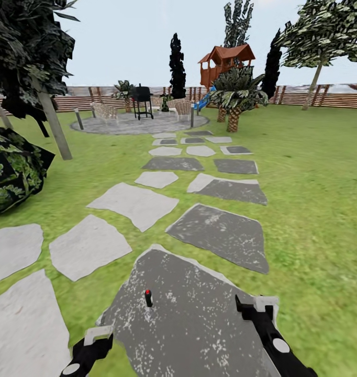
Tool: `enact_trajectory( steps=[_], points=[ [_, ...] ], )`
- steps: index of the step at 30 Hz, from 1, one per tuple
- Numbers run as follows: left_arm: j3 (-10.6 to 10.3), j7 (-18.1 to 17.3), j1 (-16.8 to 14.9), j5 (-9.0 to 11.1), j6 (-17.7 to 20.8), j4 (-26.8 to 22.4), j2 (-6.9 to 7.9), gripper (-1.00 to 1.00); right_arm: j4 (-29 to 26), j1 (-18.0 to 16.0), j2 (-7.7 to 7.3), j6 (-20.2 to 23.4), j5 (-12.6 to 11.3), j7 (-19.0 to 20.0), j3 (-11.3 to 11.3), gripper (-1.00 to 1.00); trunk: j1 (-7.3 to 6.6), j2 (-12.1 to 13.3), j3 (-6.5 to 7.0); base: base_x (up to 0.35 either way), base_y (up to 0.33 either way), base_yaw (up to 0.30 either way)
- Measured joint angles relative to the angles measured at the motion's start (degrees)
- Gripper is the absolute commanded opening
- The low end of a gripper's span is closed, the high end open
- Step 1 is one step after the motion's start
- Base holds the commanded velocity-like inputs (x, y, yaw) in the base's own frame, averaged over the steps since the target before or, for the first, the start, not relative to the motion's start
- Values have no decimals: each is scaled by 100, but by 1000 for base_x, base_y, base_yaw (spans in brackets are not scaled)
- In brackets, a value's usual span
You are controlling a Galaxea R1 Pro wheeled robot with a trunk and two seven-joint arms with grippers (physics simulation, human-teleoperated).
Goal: In the garden, pick up the pesticide atomizer on the floor and spray pesticide onto both trees until each tree trunk is fully covered.
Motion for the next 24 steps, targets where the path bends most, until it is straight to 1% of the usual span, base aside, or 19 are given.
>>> enact_trajectory(
  steps=[8, 12, 16, 19, 24],
  points=[
    [5, 0, 1, 4, -24, 0, -1, 100, 8, 0, 1, 0, 11, 0, 21, 100, 0, 0, 0, 248, -233, 0],
    [1, 0, -8, -10, -15, -14, 2, 100, 19, 0, 17, 0, 6, 0, 24, 100, 0, 0, 0, 332, -23, 0],
    [1, 0, -3, -30, -22, -13, -9, 100, 22, 0, 25, 1, 3, -11, 13, 100, 0, 0, 0, 294, -111, 4],
    [-6, 0, -1, -35, -17, -12, -21, 100, 22, 0, 27, 0, 3, -16, 10, 100, 0, 0, -3, 201, -204, 143],
    [-1, 4, 0, -37, -21, -5, -30, 100, 24, 0, 27, 1, 3, -17, 8, 100, 0, 0, -17, 158, -236, 239]
  ],
)
